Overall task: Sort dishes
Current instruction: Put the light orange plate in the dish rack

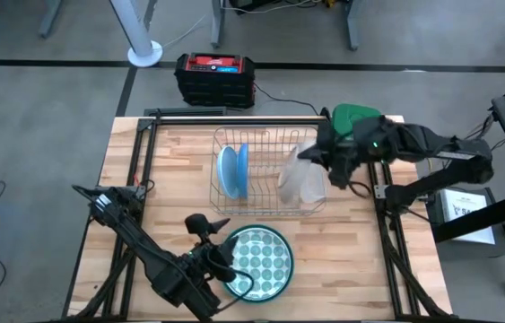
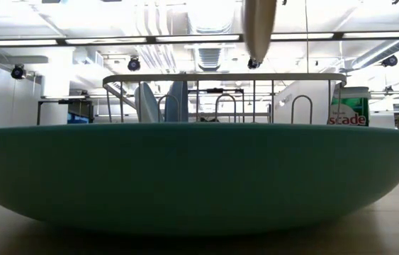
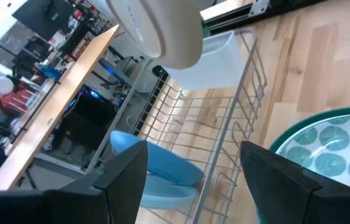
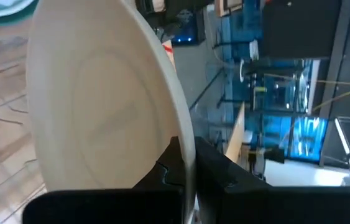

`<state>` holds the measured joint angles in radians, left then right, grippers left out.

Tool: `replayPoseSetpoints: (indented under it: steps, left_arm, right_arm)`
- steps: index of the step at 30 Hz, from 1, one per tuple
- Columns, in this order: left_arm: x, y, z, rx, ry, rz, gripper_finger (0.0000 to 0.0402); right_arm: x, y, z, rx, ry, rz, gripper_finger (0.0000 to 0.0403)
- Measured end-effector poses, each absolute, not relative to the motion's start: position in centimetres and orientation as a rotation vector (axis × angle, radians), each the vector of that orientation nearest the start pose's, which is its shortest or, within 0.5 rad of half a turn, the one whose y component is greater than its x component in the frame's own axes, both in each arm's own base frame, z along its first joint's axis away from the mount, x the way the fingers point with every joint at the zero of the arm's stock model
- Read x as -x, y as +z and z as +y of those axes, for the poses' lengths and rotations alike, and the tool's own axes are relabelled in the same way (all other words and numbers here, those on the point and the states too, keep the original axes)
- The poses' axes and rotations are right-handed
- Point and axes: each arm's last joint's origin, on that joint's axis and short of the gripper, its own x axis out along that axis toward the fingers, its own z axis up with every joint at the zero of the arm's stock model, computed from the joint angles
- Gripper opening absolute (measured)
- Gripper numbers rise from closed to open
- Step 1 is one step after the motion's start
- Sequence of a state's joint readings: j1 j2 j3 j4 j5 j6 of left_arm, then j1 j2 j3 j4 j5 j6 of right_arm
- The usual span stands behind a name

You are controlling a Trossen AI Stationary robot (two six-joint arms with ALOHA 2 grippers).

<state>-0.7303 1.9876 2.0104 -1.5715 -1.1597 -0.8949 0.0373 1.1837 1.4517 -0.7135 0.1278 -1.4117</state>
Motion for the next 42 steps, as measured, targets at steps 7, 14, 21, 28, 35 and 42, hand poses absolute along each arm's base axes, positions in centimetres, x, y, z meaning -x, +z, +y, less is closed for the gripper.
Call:
replayPoseSetpoints:
  steps: [7, 14, 21, 28, 35, 42]
  left_arm:
    - [-27.6, 32.1, -21.2, -0.386, 0.701, 0.625, 0.0245]
    - [-25.9, 30.6, -19.7, -0.364, 0.741, 0.624, 0.0245]
    - [-24.4, 29.6, -18.4, -0.361, 0.761, 0.636, 0.0245]
    - [-22.7, 29.0, -16.9, -0.319, 0.789, 0.633, 0.0245]
    - [-21.4, 27.8, -15.7, -0.292, 0.821, 0.629, 0.0245]
    - [-20.8, 28.0, -15.1, -0.257, 0.827, 0.612, 0.0245]
  right_arm:
    - [-25.2, 42.1, -2.7, 1.449, 0.341, 0.327, 0.0001]
    - [-28.2, 40.0, -5.3, 1.512, 0.37, 0.364, 0.0]
    - [-30.4, 38.0, -7.1, 1.518, 0.444, 0.351, 0.0]
    - [-31.9, 36.6, -8.2, 1.53, 0.493, 0.301, 0.0]
    - [-33.3, 35.7, -8.6, 1.581, 0.5, 0.256, 0.0]
    - [-33.9, 34.8, -9.2, 1.567, 0.514, 0.278, 0.0]
